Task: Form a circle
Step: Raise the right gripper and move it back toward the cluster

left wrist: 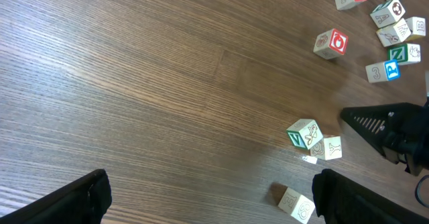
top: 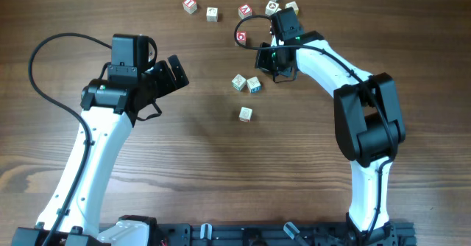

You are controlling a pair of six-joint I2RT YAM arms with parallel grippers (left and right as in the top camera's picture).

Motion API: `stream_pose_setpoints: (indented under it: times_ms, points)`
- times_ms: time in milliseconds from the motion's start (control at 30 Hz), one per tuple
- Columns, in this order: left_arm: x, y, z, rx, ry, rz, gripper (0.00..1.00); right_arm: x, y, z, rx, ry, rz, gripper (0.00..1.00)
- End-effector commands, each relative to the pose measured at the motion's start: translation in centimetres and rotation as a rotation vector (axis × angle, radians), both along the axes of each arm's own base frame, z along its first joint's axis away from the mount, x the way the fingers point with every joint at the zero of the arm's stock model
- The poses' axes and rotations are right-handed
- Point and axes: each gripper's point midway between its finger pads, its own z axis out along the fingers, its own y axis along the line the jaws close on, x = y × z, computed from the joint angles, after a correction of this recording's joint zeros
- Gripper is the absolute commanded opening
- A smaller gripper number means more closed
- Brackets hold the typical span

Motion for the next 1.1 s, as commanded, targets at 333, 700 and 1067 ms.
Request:
stream_pose_setpoints:
  times_ms: [333, 700, 1067]
  points:
    - [0.2, 0.0, 0.1, -0.011, -0.001, 0.008, 1.0, 0.5, -2.0, -0.8, 0.03, 0.055, -0.094, 0.04]
    - [0.2, 0.0, 0.1, -0.011, -0.001, 0.008, 1.0, -2.2, -4.0, -2.0, -0.028, 0.205, -0.194, 0.05]
    - [0.2, 0.0, 0.1, -0.011, -0.001, 0.008, 1.0, -4.4, -4.7, -2.7, -0.095, 0.283, -0.192, 0.05]
